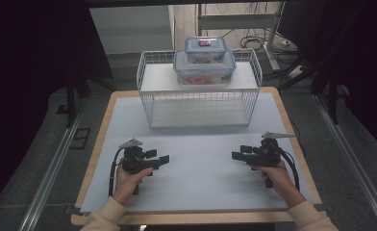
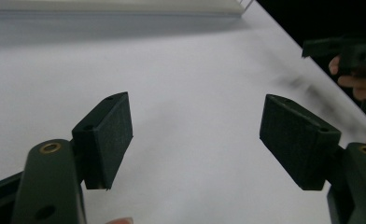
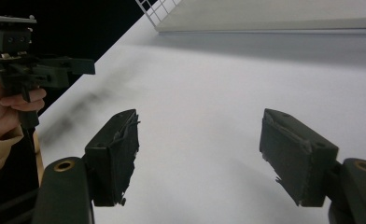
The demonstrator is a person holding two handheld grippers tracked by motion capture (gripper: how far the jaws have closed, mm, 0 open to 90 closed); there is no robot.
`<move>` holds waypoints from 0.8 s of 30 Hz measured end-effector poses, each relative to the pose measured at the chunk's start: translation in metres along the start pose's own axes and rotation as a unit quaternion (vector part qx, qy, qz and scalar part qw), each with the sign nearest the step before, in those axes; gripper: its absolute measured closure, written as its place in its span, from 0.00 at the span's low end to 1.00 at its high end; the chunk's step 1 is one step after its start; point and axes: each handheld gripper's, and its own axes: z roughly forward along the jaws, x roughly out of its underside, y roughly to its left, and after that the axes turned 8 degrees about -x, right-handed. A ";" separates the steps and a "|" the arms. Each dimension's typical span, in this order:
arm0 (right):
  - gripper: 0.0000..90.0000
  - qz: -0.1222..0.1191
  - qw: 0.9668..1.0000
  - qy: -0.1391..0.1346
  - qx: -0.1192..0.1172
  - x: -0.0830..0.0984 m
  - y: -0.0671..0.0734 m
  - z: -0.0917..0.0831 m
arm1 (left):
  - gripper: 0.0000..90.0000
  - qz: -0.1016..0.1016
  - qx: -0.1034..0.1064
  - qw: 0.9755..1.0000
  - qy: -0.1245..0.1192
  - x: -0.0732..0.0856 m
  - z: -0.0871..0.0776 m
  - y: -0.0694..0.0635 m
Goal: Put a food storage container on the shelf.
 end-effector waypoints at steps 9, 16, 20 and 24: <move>0.31 -0.005 1.000 -0.005 0.001 0.000 0.001 -0.002 | 0.27 -0.007 0.000 1.000 0.001 0.001 0.000 0.003; 0.31 -0.008 1.000 -0.007 0.004 0.000 -0.001 -0.002 | 0.27 -0.010 0.000 1.000 0.001 0.001 0.000 0.004; 0.31 -0.007 1.000 -0.009 0.004 0.000 -0.001 -0.003 | 0.27 -0.011 0.001 1.000 0.001 0.001 0.000 0.005; 0.30 -0.008 1.000 -0.011 0.003 0.000 0.000 -0.004 | 0.27 -0.013 0.001 1.000 0.000 0.001 0.000 0.004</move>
